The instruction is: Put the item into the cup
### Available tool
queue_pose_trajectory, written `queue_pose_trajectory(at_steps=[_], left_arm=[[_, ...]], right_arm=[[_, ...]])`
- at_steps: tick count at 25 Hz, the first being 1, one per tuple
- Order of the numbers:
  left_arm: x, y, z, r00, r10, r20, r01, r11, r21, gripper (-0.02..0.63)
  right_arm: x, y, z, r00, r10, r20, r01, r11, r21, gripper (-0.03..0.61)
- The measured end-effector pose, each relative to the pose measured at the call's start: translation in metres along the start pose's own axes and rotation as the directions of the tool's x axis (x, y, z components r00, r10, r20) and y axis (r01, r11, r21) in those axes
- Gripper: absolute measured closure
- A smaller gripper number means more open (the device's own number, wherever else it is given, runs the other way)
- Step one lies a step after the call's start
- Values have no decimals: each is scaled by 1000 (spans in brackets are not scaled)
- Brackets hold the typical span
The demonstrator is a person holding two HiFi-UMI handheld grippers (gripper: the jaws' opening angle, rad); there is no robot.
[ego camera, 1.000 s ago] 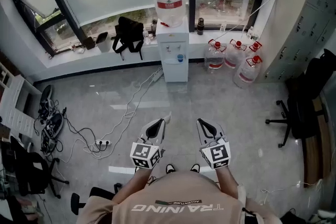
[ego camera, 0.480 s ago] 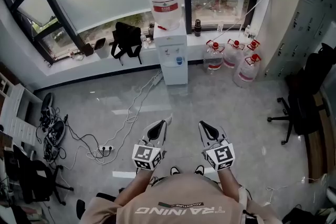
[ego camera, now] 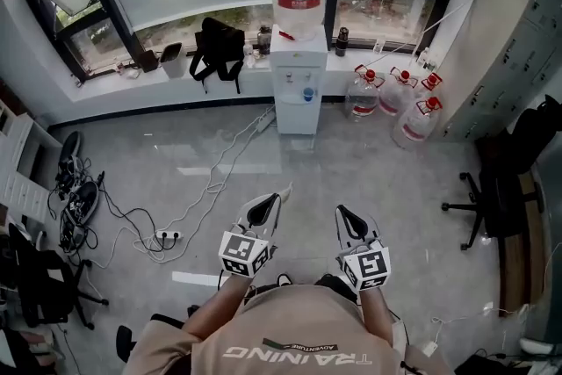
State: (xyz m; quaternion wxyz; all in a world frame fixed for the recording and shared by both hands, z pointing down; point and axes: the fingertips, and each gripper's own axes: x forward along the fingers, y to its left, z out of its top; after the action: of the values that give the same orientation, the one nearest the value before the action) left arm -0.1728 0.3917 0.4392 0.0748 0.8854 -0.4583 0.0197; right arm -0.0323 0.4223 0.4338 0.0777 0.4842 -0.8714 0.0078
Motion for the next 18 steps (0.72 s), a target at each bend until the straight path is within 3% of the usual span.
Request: queue_pose_trajectory(at_steps=[9, 14, 18], left_arm=[[17, 22, -11, 999, -30, -10, 30, 998, -50, 604], [50, 39, -7, 1000, 2, -29, -3, 1000, -24, 604], [84, 60, 3, 998, 54, -40, -54, 999, 9, 604]], right_arm=[[37, 12, -12, 997, 13, -71, -17, 998, -60, 566], [72, -15, -15, 997, 25, -66, -29, 998, -52, 566], [105, -55, -5, 1000, -10, -7, 9, 1000, -24, 566]])
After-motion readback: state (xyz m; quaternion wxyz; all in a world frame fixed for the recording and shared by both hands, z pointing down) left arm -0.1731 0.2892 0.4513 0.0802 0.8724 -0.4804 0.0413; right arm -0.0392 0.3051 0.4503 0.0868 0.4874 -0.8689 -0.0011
